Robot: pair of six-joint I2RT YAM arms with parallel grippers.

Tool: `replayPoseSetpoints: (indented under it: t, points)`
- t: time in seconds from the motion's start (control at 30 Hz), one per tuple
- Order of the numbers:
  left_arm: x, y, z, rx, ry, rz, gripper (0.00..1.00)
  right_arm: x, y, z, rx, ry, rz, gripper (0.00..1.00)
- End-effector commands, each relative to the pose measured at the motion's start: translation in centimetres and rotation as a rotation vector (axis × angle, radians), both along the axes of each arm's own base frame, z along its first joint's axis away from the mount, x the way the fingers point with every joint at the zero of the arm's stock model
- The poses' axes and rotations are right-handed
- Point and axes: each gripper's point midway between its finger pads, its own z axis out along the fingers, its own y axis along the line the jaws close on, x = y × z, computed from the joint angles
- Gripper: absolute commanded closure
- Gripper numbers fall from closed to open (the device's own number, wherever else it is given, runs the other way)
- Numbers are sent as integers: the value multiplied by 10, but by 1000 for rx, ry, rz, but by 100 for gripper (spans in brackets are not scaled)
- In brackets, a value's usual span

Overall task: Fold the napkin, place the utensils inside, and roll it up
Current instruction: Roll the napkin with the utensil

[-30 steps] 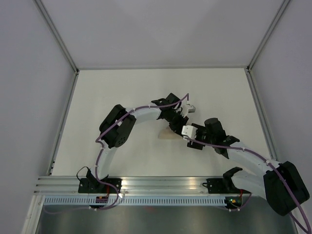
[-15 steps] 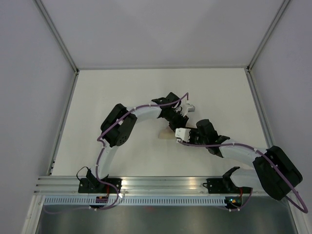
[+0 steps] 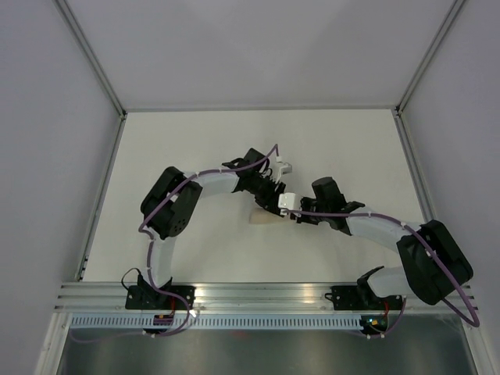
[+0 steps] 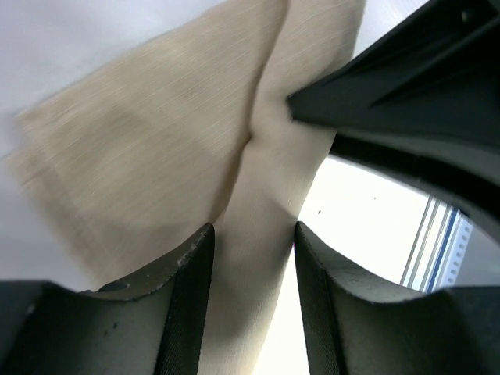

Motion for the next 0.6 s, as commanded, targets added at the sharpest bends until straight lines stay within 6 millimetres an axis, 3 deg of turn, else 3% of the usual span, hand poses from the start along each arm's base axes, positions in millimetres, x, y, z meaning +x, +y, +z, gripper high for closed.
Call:
replayPoseSetpoints:
  t: [0.0, 0.1, 0.17, 0.2, 0.23, 0.33, 0.37, 0.4, 0.43, 0.47, 0.5, 0.53, 0.57]
  points:
    - [27, 15, 42, -73, -34, 155, 48, -15, -10, -16, -38, 157, 15, 79]
    - [39, 21, 53, -107, -82, 212, 47, -17, -13, -22, -50, 211, 30, 80]
    - [56, 25, 70, -133, -180, 284, 48, -18, -13, -25, -63, 255, 40, 80]
    - [56, 33, 66, -130, -185, 333, 48, -19, -13, -25, -64, 274, 44, 80]
    - [66, 39, 86, -157, -259, 395, 49, -20, -11, -25, -56, 293, 56, 80]
    - [76, 60, 102, -211, -396, 548, 48, -20, -10, -28, -72, 373, 77, 80]
    - [75, 67, 130, -270, -469, 578, 48, -17, -9, -23, -80, 401, 80, 80]
    - [76, 79, 130, -279, -520, 637, 49, -19, -10, -31, -95, 446, 90, 80]
    - [77, 86, 138, -300, -564, 669, 49, -10, -4, -24, -84, 447, 96, 80]
    - [73, 94, 164, -356, -625, 694, 48, -18, -9, -34, -109, 525, 95, 80]
    - [63, 102, 152, -348, -643, 694, 48, -18, -8, -35, -113, 550, 102, 80]
    - [62, 104, 168, -398, -707, 697, 46, -9, -3, -30, -110, 548, 112, 80]
    - [58, 105, 170, -396, -737, 688, 46, -14, -5, -32, -117, 602, 111, 80]
